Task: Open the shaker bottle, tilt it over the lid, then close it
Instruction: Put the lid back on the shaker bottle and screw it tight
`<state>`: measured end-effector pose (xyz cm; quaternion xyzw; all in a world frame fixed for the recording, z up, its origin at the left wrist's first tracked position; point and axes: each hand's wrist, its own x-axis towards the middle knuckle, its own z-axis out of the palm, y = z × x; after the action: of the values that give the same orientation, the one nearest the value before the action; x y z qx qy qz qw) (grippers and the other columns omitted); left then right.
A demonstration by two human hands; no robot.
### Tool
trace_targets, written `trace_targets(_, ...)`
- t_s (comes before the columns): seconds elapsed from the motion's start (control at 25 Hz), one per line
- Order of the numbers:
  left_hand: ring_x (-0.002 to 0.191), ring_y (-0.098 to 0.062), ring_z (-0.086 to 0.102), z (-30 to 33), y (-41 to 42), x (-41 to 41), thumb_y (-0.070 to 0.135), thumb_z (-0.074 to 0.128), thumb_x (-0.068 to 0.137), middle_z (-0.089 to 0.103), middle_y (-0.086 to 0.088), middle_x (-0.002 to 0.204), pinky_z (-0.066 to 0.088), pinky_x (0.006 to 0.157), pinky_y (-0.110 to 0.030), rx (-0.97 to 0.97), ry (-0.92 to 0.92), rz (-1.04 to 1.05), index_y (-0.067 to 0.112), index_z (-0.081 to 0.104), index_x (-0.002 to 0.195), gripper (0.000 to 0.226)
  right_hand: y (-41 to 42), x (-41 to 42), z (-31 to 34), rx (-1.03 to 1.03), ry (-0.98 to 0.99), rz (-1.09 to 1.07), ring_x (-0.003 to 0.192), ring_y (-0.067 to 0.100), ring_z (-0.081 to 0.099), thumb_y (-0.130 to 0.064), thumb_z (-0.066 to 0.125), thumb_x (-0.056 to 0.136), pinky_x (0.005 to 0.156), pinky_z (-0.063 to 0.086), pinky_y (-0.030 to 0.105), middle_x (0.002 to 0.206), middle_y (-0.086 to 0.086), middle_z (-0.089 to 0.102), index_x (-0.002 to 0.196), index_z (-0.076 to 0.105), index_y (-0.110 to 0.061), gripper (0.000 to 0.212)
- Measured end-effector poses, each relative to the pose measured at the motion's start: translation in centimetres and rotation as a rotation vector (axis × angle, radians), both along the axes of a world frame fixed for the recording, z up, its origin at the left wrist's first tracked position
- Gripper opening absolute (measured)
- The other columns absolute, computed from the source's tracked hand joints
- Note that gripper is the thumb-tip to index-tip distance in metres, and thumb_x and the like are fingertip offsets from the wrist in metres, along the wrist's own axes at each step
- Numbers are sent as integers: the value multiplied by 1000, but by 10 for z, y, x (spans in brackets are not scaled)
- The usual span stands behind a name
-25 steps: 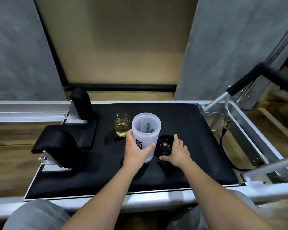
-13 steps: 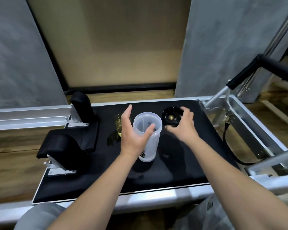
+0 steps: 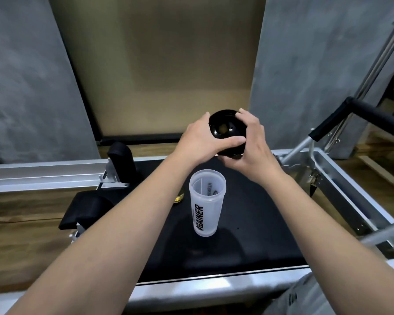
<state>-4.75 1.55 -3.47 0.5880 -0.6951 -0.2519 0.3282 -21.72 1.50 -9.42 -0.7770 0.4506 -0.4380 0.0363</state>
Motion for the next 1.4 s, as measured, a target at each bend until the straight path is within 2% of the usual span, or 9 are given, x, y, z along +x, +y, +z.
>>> trace_targets(0.08, 104, -13, 68, -6, -1, 7, 73, 83, 59, 71, 15, 108, 54, 83, -30, 10, 67, -23, 26, 64, 119, 78, 3, -1, -1, -52, 44, 50, 129, 35, 41, -19, 92, 70, 108, 38, 40, 163, 8, 26, 150, 24, -27, 106)
trace_targets(0.36, 114, -10, 63, -11, -4, 10, 65, 84, 65, 63, 9, 124, 52, 92, -28, 115, 340, -15, 20, 48, 143, 97, 12, 8, 2, 16, -182, 140, 142, 11, 45, -16, 88, 79, 116, 40, 34, 161, 0, 39, 153, 27, -26, 97)
trace_targets(0.48, 110, -18, 72, -16, -7, 14, 72, 82, 57, 72, -3, 124, 59, 98, -45, 291, 589, -74, 13, 60, 131, 97, 16, 12, 10, 61, -333, 147, 132, 11, 53, -23, 89, 74, 113, 42, 30, 155, -8, 41, 148, 31, -30, 94)
trace_targets(0.72, 120, -31, 67, -32, 4, 6, 70, 45, 96, 70, -18, 131, 48, 109, -46, 540, 938, -325, 7, 68, 132, 76, 11, 19, 17, 140, -154, 108, 138, 18, 47, -57, 87, 63, 114, 41, 38, 153, -6, 45, 153, 35, -30, 107)
trace_targets(0.84, 122, -31, 68, -41, 2, 10, 75, 44, 94, 73, -15, 129, 52, 108, -50, 482, 918, -242, 9, 71, 129, 79, 8, 21, 19, 176, -99, 77, 128, 18, 49, -58, 85, 65, 106, 42, 32, 141, -9, 52, 150, 40, -32, 100)
trace_targets(0.96, 105, -21, 73, -71, 3, 21, 71, 50, 95, 78, -3, 109, 52, 106, -56, 132, 782, 50, 17, 75, 98, 59, 6, 19, 14, 311, 77, 64, 124, 20, 44, -65, 81, 65, 106, 40, 36, 139, -9, 51, 150, 41, -34, 99)
trace_targets(1.08, 120, -17, 68, -122, 18, 35, 21, 44, 99, 75, -5, 120, 49, 111, -48, -123, 590, 205, 14, 72, 122, 37, 3, 21, 2, 486, 313, 80, 120, 20, 42, -70, 79, 65, 105, 44, 46, 133, -8, 52, 148, 40, -39, 97)
trace_targets(1.24, 137, -13, 54, -180, 41, 38, 0, 51, 87, 58, 0, 150, 44, 116, -44, 69, 426, 136, 20, 44, 154, 70, -1, 37, -6, 490, 604, 61, 113, 23, 41, -75, 74, 63, 98, 47, 46, 131, -6, 51, 147, 39, -36, 99)
trace_targets(1.4, 117, -8, 60, -193, 52, 30, 6, 70, 84, 56, 9, 143, 52, 96, -28, 292, 403, 47, 35, 20, 160, 95, -4, 53, -16, 506, 769, 57, 118, 25, 41, -78, 71, 63, 96, 46, 45, 131, -5, 50, 146, 38, -36, 98)
